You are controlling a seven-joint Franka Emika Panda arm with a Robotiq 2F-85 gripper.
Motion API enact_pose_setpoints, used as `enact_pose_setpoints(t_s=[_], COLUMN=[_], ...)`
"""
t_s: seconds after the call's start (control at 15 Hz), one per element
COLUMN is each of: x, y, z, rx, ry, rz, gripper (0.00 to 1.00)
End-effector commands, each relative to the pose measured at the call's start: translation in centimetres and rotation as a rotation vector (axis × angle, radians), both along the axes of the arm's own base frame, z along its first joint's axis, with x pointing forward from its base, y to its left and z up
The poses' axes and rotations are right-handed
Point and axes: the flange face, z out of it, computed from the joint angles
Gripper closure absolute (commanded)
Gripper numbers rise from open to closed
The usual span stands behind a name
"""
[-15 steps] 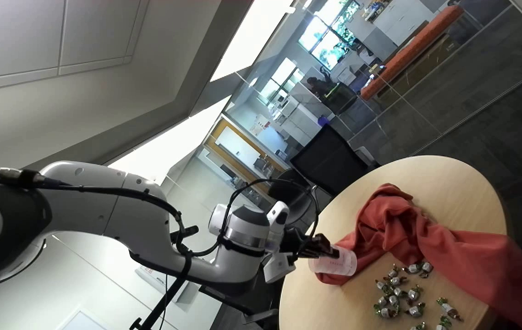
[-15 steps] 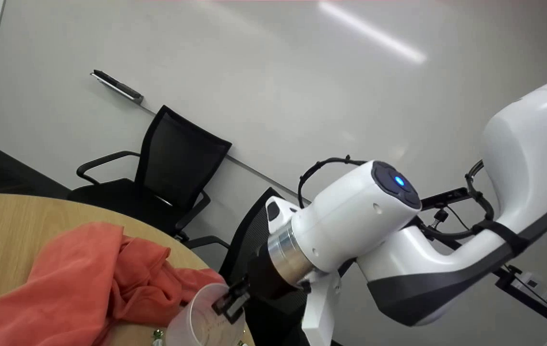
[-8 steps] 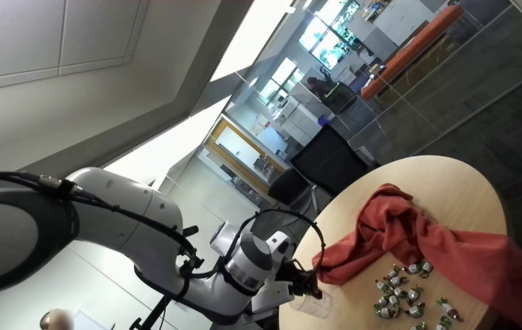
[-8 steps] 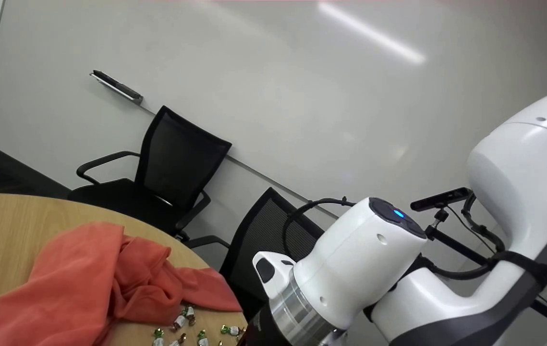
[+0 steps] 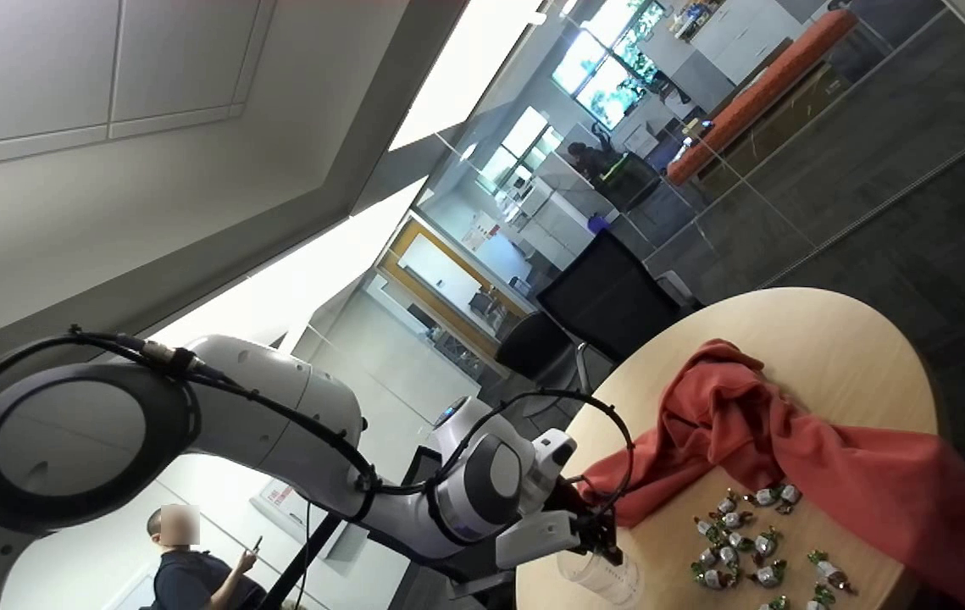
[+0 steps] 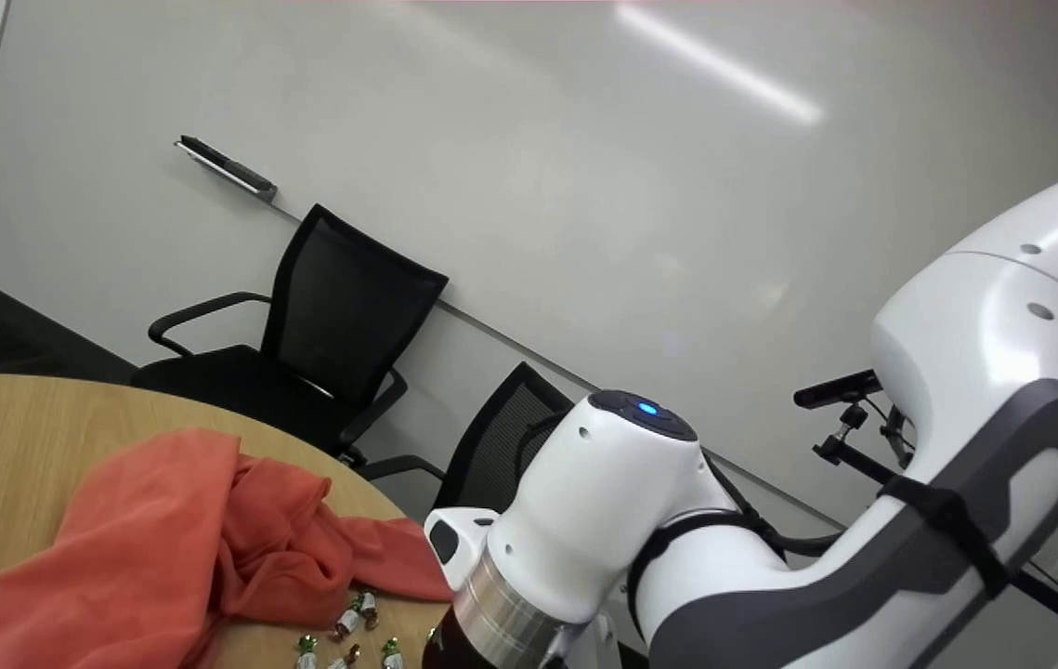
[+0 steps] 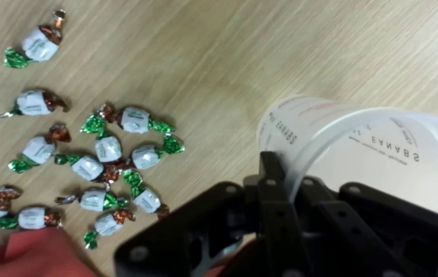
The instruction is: Pick the green cup and pour its contents on the white plate
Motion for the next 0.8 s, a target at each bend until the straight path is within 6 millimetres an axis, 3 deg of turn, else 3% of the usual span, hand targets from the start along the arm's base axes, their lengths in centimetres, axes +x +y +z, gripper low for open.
enact_pose_setpoints(t_s=[0.0, 0.33, 0.4, 0.53, 0.73], x=[2.1, 3.2, 3.3, 3.3, 2.6], y=[0.0, -0.1, 0.0, 0.1, 0.4], z=[-0.9, -2.0, -2.1, -2.2, -0.9], rx=[-0.050, -0.082, -0.092, -0.101, -0.119], ry=[0.012, -0.003, -0.006, -0.005, 0.013], rz=[0.009, 0.009, 0.009, 0.012, 0.011], gripper=[0.99, 0.99, 0.72, 0.64, 0.40])
